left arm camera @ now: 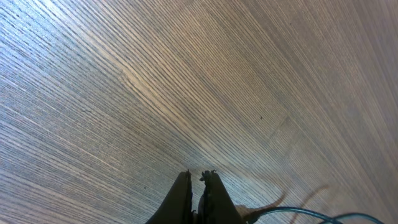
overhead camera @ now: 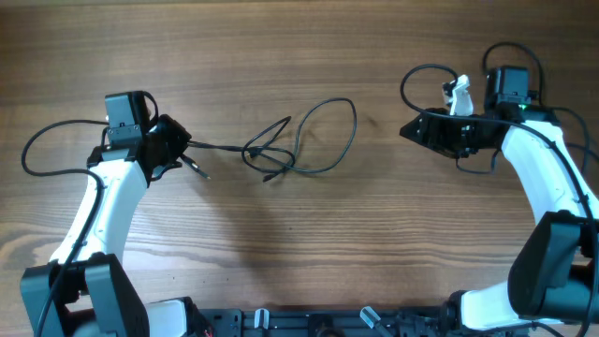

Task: Untangle cables

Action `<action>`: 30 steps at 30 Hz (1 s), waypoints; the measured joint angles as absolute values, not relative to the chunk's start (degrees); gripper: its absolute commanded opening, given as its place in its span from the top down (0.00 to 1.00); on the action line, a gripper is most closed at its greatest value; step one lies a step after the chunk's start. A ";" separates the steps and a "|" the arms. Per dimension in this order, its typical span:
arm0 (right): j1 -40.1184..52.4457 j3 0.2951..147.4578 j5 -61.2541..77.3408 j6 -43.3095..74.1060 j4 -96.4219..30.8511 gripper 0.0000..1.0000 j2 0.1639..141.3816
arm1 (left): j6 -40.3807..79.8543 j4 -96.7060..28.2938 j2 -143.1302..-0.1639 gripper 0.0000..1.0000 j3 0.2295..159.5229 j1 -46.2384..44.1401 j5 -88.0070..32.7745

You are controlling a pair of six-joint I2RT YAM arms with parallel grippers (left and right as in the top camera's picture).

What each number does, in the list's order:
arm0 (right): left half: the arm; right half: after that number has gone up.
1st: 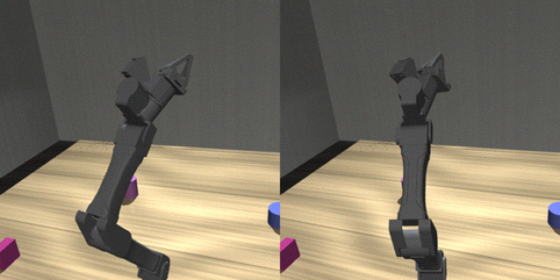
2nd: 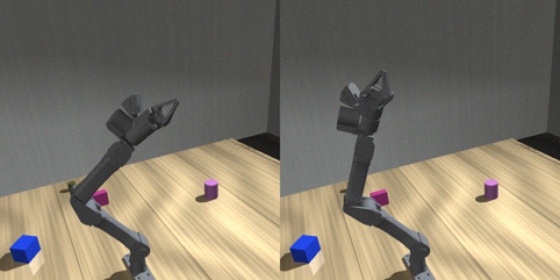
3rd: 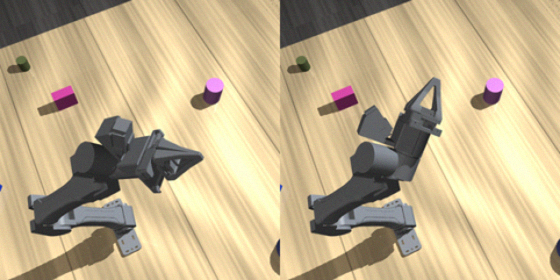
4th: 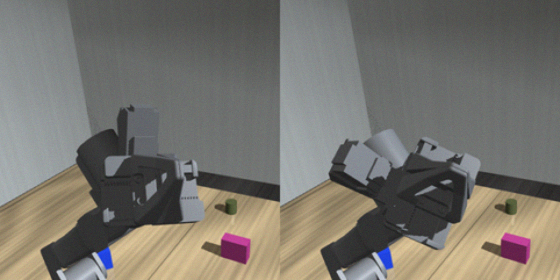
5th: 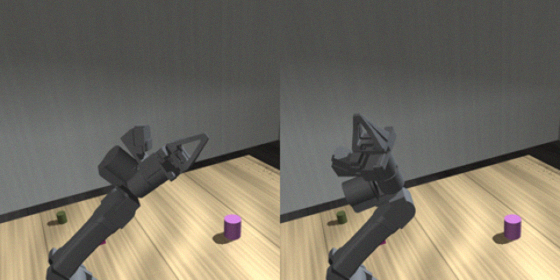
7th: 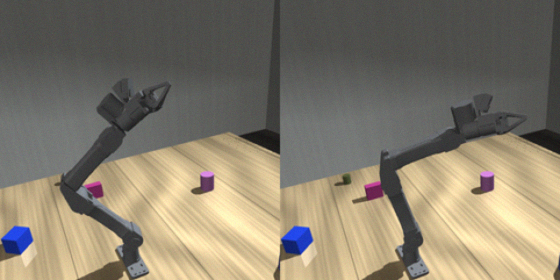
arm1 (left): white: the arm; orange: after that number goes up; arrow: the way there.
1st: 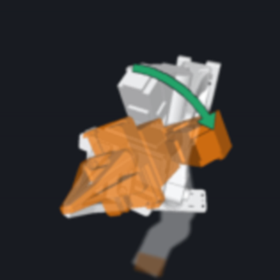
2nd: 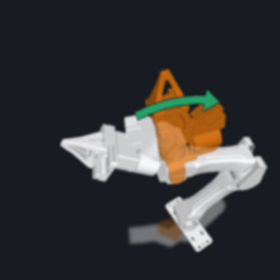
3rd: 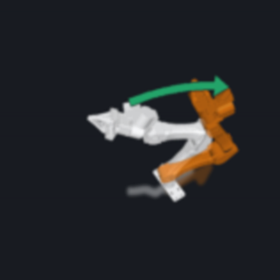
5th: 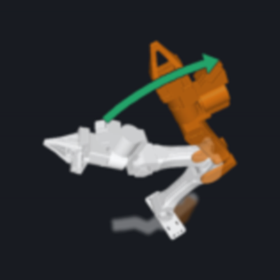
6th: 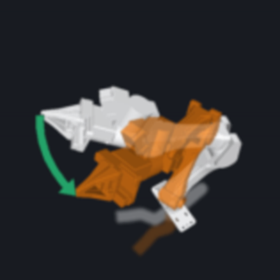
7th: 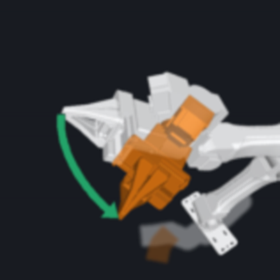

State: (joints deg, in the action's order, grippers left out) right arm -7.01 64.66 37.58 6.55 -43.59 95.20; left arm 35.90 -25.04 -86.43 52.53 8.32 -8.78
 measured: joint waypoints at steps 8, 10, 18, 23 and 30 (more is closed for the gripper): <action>11.84 64.69 36.97 9.76 -38.83 0.40 95.20 | 35.90 -25.04 -86.43 0.96 52.53 8.32 -8.78; 16.69 64.82 36.88 13.34 -34.50 0.40 95.26 | 35.90 -25.02 -86.43 0.96 52.53 8.32 -8.78; 34.46 65.04 27.99 37.85 -22.33 0.19 95.81 | 35.90 -24.99 -86.43 0.96 52.53 8.32 -8.78; 39.22 65.19 25.76 45.58 -9.08 0.19 100.51 | 35.90 -24.82 -86.48 0.96 52.53 8.32 -8.86; 40.42 65.14 22.90 52.51 5.69 0.26 108.12 | 35.90 -24.82 -86.48 0.96 52.49 8.32 -8.84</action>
State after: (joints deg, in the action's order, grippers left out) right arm 40.42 65.14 22.90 52.51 5.69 108.12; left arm 35.90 -24.82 -86.48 52.49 8.32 -8.84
